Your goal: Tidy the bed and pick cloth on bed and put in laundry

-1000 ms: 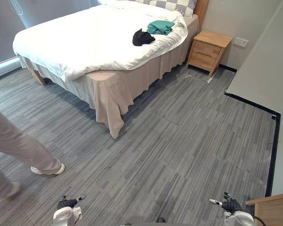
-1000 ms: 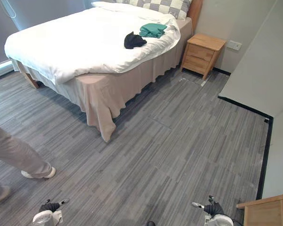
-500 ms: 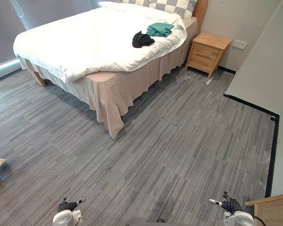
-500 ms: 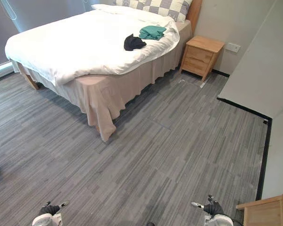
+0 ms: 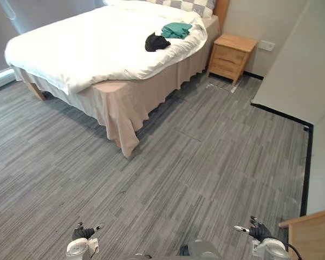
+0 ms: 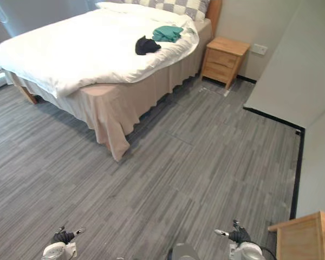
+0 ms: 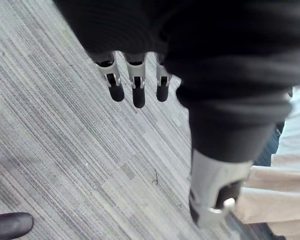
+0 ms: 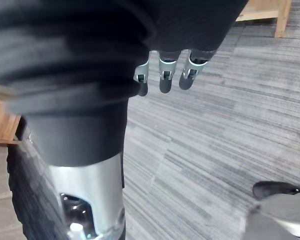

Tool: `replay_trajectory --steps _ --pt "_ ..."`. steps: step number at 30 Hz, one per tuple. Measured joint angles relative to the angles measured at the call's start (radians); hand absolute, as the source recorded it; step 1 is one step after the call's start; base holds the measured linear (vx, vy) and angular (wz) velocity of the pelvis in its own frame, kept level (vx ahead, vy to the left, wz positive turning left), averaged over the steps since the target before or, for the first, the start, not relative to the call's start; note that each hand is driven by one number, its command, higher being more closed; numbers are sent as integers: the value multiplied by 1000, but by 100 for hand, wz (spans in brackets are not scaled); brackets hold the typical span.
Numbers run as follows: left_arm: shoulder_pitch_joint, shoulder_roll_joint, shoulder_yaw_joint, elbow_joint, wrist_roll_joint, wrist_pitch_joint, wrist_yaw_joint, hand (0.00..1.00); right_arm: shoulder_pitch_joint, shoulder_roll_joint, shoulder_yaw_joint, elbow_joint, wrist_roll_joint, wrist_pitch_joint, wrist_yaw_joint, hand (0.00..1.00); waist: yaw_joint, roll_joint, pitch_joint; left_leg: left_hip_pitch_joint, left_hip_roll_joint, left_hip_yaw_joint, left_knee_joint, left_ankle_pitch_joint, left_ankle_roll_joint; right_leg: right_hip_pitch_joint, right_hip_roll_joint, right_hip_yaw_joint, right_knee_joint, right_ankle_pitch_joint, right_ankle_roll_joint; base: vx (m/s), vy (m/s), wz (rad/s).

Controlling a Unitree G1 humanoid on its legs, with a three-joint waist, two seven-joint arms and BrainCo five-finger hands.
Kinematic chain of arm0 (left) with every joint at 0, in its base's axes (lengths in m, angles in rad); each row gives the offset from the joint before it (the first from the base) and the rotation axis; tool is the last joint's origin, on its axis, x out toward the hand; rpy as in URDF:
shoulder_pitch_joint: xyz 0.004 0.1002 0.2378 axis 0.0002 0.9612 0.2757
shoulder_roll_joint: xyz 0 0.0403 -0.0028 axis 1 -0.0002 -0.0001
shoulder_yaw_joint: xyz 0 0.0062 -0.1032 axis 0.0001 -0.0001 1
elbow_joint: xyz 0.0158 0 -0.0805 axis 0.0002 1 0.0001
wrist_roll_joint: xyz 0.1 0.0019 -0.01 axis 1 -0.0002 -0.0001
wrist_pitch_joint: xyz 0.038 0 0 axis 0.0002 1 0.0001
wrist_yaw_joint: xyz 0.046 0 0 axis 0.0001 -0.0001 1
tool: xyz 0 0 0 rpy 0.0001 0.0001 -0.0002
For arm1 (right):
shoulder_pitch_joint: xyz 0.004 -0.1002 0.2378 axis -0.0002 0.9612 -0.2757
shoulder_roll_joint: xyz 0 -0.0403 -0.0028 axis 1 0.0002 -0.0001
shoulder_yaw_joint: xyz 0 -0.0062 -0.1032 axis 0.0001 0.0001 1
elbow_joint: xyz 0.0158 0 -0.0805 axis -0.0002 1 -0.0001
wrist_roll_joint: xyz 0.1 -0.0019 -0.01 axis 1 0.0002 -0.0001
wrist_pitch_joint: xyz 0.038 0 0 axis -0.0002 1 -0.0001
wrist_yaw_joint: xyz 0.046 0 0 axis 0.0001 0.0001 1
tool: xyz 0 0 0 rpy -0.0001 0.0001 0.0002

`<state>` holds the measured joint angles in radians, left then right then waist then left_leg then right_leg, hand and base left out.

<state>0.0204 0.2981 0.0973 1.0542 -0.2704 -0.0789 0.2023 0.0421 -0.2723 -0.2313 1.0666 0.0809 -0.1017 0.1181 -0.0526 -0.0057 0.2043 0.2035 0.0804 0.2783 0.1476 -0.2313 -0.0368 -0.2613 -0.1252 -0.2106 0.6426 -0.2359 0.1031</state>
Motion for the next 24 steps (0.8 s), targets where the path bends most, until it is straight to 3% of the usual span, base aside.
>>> replay_trajectory --steps 2,3,6,7,8,9,11,12,13,14,15,16,17,19,22,23,24 --pt "-18 10 3 -1 3 -2 -25 0 2 2 -1 -1 11 2 2 0 -8 -4 15 7 47 -17 -1 -20 -32 5 34 -6 -325 127 -3 311 -210 20" --pt "-27 16 4 -3 5 -4 -36 0 9 10 -1 -14 30 3 1 0 -9 -27 21 9 50 -28 -4 -30 -50 -10 20 4 -513 220 26 272 -205 17" --pt "-15 18 46 -1 11 -5 -41 0 30 39 -6 -37 38 7 -3 0 -7 -84 53 82 57 -40 2 -95 -125 -44 -51 28 -550 265 39 424 -397 13" --pt "-12 -4 66 0 13 -3 -43 0 30 34 -30 -39 37 11 -2 0 -8 -34 55 122 121 -41 4 -141 -98 -69 -8 0 -424 324 19 395 -342 16" --pt "-11 -8 66 0 13 -3 -49 0 37 34 -42 -42 37 11 -2 0 -13 -5 42 127 150 -41 0 -155 -66 -89 9 -16 -371 311 13 555 -393 15" --pt "-1 -11 75 -3 12 -14 -52 0 53 29 -46 -56 33 12 0 0 -8 37 11 128 183 -63 18 -122 18 -128 44 -45 -287 272 -52 462 -315 3" --pt "-4 -19 89 -1 10 -22 -51 0 27 33 -65 -65 4 10 4 0 -2 50 15 57 217 -67 174 -10 -51 -122 64 -49 -270 241 -112 583 -428 -23" --pt "-2 -28 90 -1 7 -25 -51 0 19 31 -68 -70 -6 8 11 0 1 54 14 -5 234 -69 313 70 -49 -97 77 -49 -283 220 -132 591 -396 -8" --pt "1 -51 90 -1 -2 -33 -52 0 18 21 -66 -71 -37 -2 17 0 0 68 23 -124 275 -109 562 154 -53 -22 109 -53 -338 196 -154 706 -330 5" --pt "8 -73 89 -3 -7 -49 -54 0 19 13 -51 -69 -51 -4 18 0 6 84 29 -237 274 -157 787 104 -76 73 141 -51 -401 183 -172 779 -318 12" --pt "25 -87 86 -7 -6 -65 -63 0 17 10 -22 -69 -81 -11 20 0 18 70 42 -327 235 -160 888 52 -87 173 154 -50 -451 164 -198 634 -225 5" --pt "35 -94 86 -14 -6 -70 -70 0 16 9 -14 -69 -82 -17 22 0 26 65 45 -357 214 -149 881 37 -75 210 157 -50 -468 153 -196 485 -170 -14" --pt "59 -116 84 -34 -6 -82 -76 0 15 -4 1 -69 -82 -30 25 0 55 55 51 -419 166 -94 789 20 -53 274 163 -47 -502 136 -189 459 -162 -29" --pt "94 -138 84 -50 -10 -93 -76 0 -10 -16 5 -78 -82 -38 36 0 83 55 51 -500 133 26 574 29 -37 347 181 -30 -552 115 -188 560 -145 -38" --pt "125 -156 82 -51 -33 -91 -71 0 -10 -23 11 -121 -81 -39 45 0 96 55 49 -506 92 271 238 124 -2 440 192 -45 -609 91 -189 500 -39 -1" --pt "132 -158 81 -50 -36 -88 -70 0 -2 -27 16 -145 -80 -37 48 0 95 56 49 -490 77 413 146 155 55 500 201 -63 -635 66 -178 619 5 29" --pt "132 -158 82 -50 -36 -86 -69 0 0 -30 21 -151 -80 -37 48 0 95 56 49 -484 63 455 112 163 73 521 205 -76 -637 52 -165 769 22 46"
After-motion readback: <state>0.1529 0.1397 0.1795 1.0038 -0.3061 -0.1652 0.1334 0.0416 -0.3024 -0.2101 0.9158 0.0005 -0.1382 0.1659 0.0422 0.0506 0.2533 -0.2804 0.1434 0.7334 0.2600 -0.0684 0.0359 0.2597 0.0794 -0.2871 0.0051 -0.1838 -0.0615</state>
